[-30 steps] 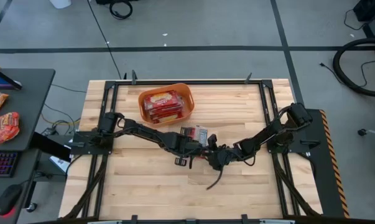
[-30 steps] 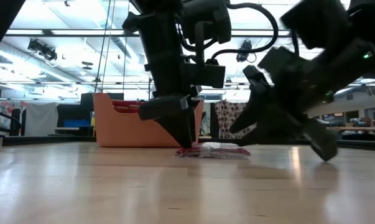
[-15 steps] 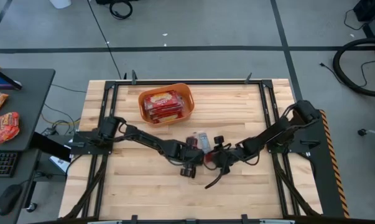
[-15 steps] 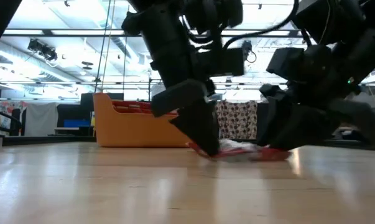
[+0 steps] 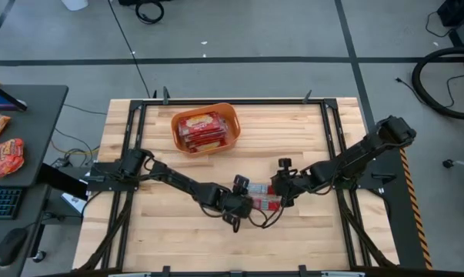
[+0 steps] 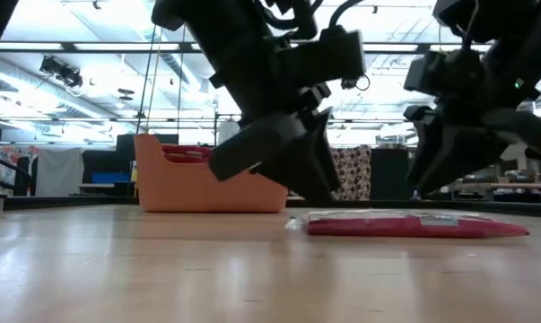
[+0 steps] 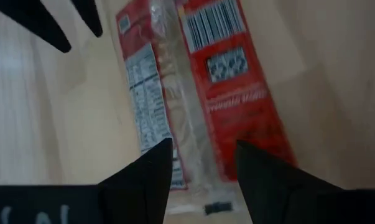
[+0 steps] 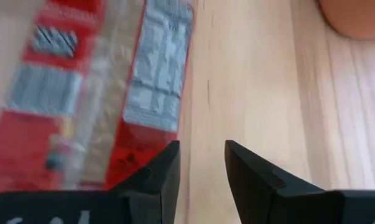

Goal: Sort popcorn bags into baskets
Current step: Put the popcorn bag into the orange bin

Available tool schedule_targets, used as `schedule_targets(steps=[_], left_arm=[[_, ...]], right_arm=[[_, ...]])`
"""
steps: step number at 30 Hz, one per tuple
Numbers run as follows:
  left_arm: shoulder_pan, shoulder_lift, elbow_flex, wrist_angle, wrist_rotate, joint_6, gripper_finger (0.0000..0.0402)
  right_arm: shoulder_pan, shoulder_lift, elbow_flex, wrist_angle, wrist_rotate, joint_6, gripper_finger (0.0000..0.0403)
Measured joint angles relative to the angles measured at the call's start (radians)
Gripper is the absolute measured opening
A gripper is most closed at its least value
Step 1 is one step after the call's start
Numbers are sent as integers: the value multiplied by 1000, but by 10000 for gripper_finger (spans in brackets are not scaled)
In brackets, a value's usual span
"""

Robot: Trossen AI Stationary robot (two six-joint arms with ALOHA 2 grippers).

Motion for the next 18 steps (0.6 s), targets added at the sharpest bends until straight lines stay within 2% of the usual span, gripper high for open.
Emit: schedule_targets(steps=[5,7,9,18], left_arm=[[-10,-1,0,32,40,-116,176],[-16,0,0,29,86,-117,176],[-28,8,1,31,89,-118,176],[-82,72,4,56,-76,-121,176]], right_arm=[[-14,-12,0,3,-4,56,132],[-19,-5,0,1,-4,75,132],[-20,12,0,3,-4,90,131],[-21,150,2,81,0,136,130]])
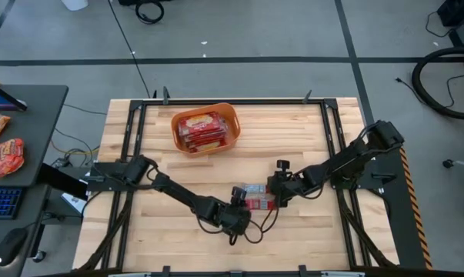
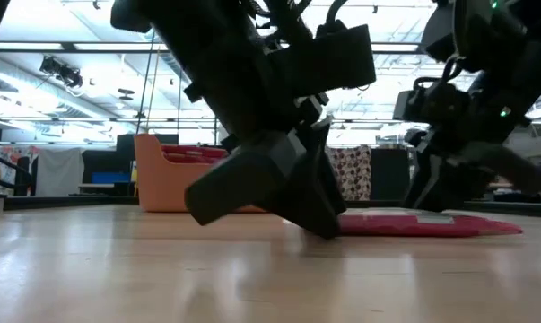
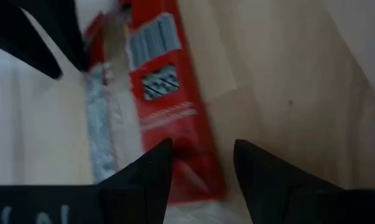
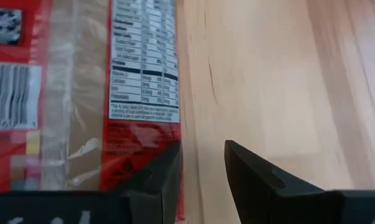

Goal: Sort popcorn bags into baskets
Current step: Put the popcorn bag into the orange bin

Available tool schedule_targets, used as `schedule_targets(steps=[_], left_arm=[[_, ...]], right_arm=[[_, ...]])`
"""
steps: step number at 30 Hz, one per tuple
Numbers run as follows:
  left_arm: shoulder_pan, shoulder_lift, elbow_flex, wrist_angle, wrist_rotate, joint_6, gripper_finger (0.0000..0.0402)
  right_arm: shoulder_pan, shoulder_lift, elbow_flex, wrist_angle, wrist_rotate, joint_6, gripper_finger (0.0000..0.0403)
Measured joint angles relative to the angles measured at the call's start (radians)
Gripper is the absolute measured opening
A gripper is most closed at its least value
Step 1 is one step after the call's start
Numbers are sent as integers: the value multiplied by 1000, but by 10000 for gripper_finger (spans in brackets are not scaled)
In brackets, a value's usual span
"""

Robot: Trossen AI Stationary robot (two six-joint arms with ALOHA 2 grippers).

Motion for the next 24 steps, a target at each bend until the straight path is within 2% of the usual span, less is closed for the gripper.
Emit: schedule_targets(steps=[3,7,10,14,19,24], left_arm=[[-4,14,1,-3,-47,0,176],[-6,18,-1,-30,-163,12,173],[-4,20,-2,-37,-187,87,162],[-3,20,-2,-46,-193,128,134],[-5,20,-3,-42,-249,161,88],[-8,20,-3,-38,-258,135,46]], right_arm=[[0,29,2,51,3,1,130],[-1,40,2,93,-15,-10,130],[-1,36,1,97,-30,-11,130],[-1,36,1,107,-57,-11,130],[-1,36,0,112,-61,-12,130],[0,22,-1,100,-73,-14,130]])
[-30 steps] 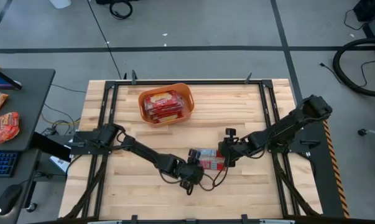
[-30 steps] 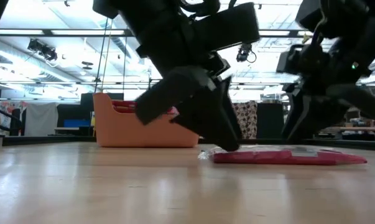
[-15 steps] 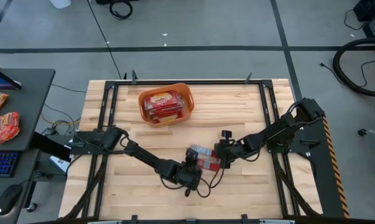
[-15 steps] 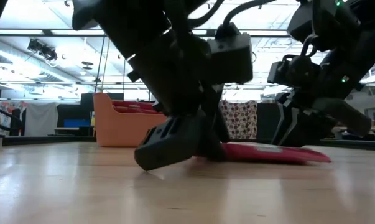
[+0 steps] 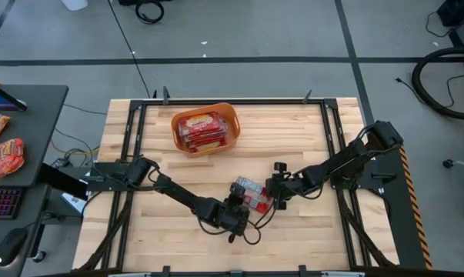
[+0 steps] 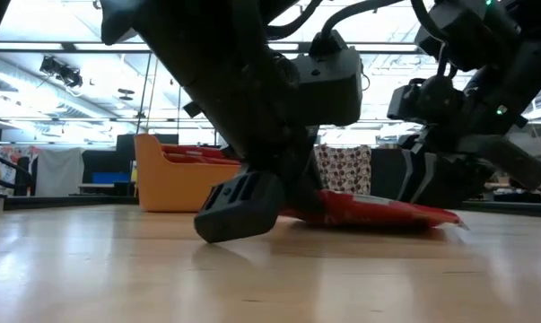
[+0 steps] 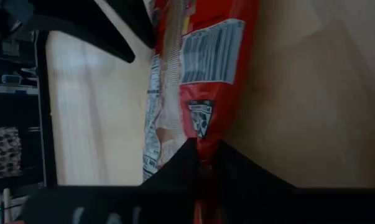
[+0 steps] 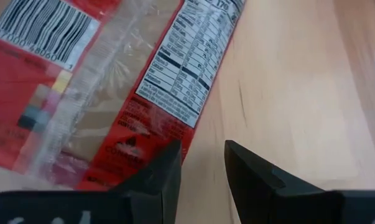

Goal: Sort popcorn bags into baskets
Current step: Put the popcorn bag into the orange bin

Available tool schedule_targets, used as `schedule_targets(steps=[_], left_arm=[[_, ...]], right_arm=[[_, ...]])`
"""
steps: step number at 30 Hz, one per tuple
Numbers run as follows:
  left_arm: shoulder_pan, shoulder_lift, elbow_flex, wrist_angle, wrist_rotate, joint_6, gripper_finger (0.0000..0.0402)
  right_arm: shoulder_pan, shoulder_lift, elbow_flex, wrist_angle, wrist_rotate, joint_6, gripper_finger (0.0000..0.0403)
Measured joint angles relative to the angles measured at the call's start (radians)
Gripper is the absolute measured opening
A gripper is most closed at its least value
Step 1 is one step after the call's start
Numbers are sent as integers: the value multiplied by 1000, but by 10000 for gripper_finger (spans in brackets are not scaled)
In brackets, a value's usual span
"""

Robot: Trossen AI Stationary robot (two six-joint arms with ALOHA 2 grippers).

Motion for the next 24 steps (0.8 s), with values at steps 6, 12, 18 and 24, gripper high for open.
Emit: schedule_targets(steps=[6,12,18,24], left_arm=[[3,-36,-3,-55,12,-54,29],[12,-168,-3,-225,-31,-152,29],[7,-338,-2,-323,-208,-201,28],[104,-446,1,-670,-266,-505,28]], right_arm=[[4,-145,-3,-136,74,9,130],[23,-330,-2,-273,177,64,130],[32,-412,-1,-307,197,90,130],[51,-414,-1,-304,197,93,130]])
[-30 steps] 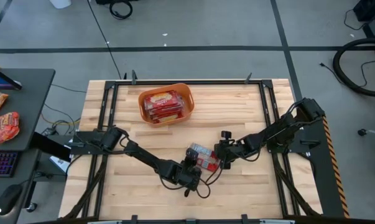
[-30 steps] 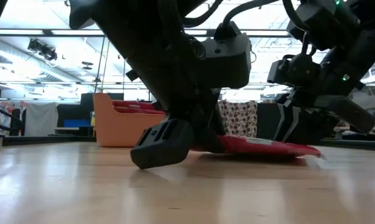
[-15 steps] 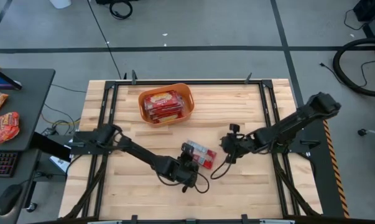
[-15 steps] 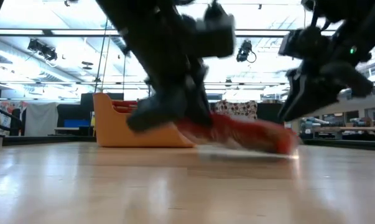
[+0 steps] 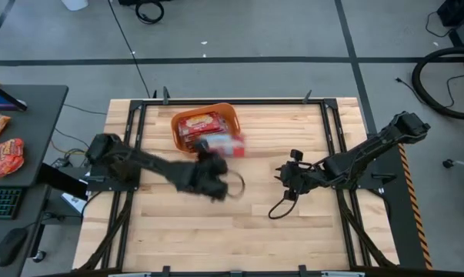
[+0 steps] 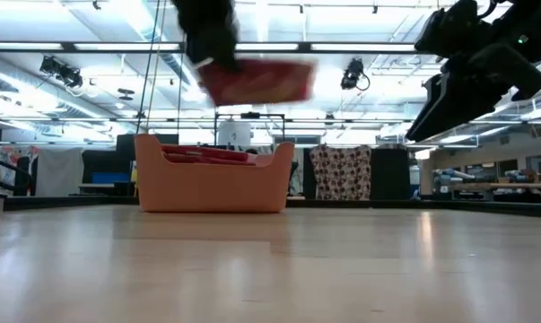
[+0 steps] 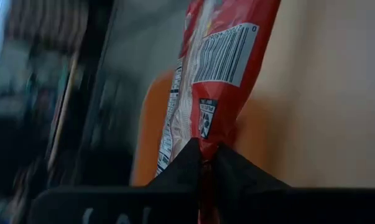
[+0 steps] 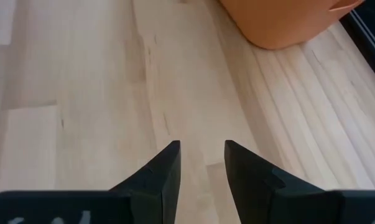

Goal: Sort popcorn bags into baskets
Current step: Put the popcorn bag into the orange bin

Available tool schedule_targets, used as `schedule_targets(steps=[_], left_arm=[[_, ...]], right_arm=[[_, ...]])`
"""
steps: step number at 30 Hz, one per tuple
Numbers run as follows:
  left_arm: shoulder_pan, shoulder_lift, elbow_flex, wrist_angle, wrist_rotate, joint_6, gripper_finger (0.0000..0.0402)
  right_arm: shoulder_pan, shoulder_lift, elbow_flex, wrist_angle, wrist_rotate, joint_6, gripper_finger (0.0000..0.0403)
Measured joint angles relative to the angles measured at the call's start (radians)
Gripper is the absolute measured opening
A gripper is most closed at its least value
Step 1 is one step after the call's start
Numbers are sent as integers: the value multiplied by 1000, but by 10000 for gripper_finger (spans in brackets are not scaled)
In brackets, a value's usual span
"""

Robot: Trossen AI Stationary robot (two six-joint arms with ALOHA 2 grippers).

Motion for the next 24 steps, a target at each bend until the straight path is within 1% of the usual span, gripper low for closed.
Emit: schedule_targets(steps=[3,5,6,11,13,16,20,24], left_arm=[[71,-4,-2,-193,-12,-144,28],[124,-4,-7,-271,-1,-193,28],[155,-5,-20,-283,17,-197,28],[308,-4,-114,-203,113,-99,39],[357,-4,-154,-139,153,-64,43],[419,-4,-180,-95,195,-23,44],[459,-4,-185,-32,237,19,59],[440,-4,-185,-2,249,59,98]], right_arm=[[16,0,0,0,5,13,130],[25,1,0,5,8,13,130],[27,2,0,8,8,13,130],[37,11,0,6,9,13,130],[39,16,0,9,12,13,130],[40,17,0,7,12,13,130],[40,17,0,7,12,13,130],[40,17,0,8,24,13,130]])
